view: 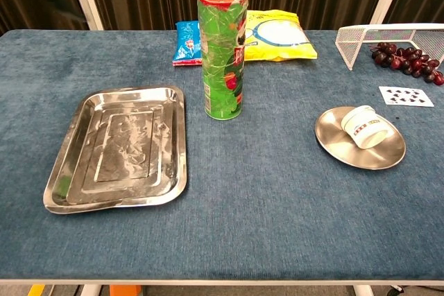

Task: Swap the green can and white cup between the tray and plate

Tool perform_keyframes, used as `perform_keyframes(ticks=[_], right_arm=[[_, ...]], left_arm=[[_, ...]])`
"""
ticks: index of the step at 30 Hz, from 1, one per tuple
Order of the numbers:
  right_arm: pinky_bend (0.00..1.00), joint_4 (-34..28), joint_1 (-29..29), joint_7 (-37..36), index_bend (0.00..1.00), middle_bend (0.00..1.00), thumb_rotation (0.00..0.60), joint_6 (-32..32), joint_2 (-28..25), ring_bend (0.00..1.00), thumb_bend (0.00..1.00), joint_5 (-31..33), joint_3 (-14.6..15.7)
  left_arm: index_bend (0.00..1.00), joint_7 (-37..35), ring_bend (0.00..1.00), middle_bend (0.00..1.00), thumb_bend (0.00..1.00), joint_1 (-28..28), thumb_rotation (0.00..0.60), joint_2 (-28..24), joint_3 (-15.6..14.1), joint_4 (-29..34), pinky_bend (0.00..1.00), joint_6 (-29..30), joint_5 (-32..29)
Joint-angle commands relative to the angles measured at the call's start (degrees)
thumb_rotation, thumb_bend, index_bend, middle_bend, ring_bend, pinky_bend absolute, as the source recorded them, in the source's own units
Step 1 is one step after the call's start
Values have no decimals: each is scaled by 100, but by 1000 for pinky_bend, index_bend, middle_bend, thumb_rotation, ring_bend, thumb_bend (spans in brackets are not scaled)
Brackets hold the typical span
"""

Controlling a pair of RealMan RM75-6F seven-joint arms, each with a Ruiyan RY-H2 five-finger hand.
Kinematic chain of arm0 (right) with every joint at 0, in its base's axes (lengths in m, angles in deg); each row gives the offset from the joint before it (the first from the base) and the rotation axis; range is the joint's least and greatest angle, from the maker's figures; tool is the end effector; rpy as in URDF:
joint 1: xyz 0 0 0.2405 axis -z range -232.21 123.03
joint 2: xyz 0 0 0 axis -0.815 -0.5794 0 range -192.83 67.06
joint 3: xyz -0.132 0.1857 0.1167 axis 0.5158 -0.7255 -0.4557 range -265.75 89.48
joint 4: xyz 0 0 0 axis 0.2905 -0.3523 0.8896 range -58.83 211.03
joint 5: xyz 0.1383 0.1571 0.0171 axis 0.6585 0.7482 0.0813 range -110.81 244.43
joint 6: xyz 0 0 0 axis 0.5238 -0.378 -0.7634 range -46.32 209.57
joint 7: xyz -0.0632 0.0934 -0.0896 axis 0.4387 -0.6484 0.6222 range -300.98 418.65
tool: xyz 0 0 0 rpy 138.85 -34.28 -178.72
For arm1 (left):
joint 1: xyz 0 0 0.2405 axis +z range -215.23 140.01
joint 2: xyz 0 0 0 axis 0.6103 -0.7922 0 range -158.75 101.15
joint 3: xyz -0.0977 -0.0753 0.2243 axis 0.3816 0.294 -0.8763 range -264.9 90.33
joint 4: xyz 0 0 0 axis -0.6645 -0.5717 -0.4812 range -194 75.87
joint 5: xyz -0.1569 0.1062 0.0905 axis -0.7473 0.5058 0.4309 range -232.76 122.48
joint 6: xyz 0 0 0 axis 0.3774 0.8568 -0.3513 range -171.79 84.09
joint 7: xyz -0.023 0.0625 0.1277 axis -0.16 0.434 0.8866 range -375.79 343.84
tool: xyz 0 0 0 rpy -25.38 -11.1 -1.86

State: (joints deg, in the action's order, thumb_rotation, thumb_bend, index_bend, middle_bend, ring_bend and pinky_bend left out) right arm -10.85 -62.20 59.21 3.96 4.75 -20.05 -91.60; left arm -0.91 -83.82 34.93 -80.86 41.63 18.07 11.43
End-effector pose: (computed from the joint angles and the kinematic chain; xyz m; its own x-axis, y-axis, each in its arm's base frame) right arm -0.3201 -0.1988 0.1320 0.4355 -0.0974 0.8949 -0.9001 -0.0629 0.4311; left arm -0.1332 0.3520 0.1131 0.5178 0.0700 0.8526 0.7890 -0.4244 -0.4443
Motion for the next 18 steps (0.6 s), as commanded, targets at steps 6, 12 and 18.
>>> perform_keyframes(ticks=[6,12,18], right_arm=[[0,-548,-1019,649,0,78,600,1149,-119,0,55,109,-390],[0,-500,-1490,989,0,132,600,1760,126,0,56,414,-473],[0,-376,-1695,1321,0,142,600,2001,458,0,55,642,-396]], left_arm=[[108,-44,62,117,22,1757,600,227,-799,156,381,1917,735],[111,-249,62,121,22,2494,600,384,-1047,6,381,2569,1045],[120,-268,63,124,21,3030,600,572,-1169,-181,377,2942,1214]])
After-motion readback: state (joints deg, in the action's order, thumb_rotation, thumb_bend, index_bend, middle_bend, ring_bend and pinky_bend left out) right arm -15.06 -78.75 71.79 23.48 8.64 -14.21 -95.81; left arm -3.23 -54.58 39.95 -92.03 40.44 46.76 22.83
